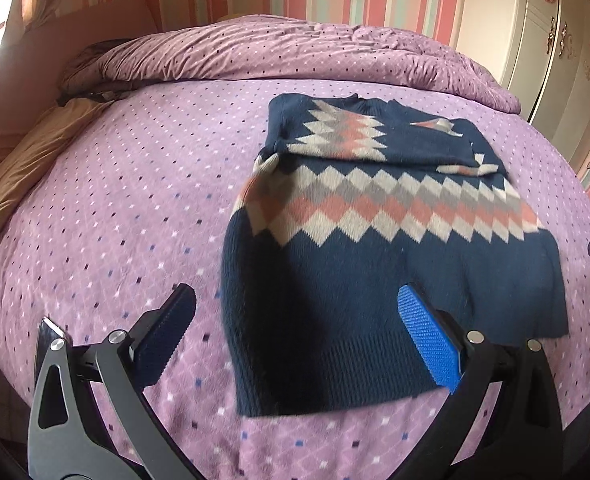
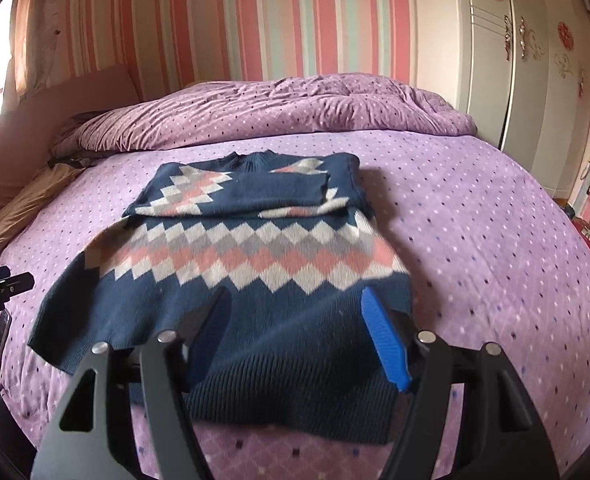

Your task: Fold small clothes

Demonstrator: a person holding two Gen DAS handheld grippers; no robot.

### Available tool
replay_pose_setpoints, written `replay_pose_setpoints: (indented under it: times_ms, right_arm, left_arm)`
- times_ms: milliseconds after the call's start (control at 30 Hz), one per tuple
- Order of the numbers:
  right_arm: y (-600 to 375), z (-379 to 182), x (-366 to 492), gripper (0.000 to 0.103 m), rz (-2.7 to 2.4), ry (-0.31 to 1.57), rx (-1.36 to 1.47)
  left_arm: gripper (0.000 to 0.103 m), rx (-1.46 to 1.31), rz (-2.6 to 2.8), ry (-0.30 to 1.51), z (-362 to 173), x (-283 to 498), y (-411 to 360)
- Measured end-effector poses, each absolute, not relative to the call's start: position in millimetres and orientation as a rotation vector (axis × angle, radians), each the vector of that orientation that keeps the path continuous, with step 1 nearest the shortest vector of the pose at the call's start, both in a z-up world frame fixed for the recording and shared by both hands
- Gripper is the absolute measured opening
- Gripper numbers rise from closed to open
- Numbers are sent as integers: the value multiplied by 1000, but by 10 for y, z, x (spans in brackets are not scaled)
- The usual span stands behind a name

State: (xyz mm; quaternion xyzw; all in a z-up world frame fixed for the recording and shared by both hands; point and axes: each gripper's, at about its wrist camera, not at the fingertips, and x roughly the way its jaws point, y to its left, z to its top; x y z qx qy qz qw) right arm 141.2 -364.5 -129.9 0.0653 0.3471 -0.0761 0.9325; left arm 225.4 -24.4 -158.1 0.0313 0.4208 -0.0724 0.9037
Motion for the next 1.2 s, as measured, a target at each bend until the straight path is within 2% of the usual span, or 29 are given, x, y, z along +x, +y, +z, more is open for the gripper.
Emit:
replay_pose_setpoints:
  times_ms: [300,600,1100,1200]
  right_arm:
    - [-3716,-1378,1193,68,-191,725,155]
    - [-3682,-1384,1167,68,-202,727,160]
    - [-3656,-1375,1226,68,-216,742,119]
    - [-3720,-1447,1228,68,-223,759,135]
  left_arm:
    - [100,50,-169,847,-1722,2140,-69]
    - [100,-30,-161,938,-2090,2135,234]
    - [100,-155,-196,1042,-2567,2350,180]
    - [91,-163,-201,1080,-2680,2379,129]
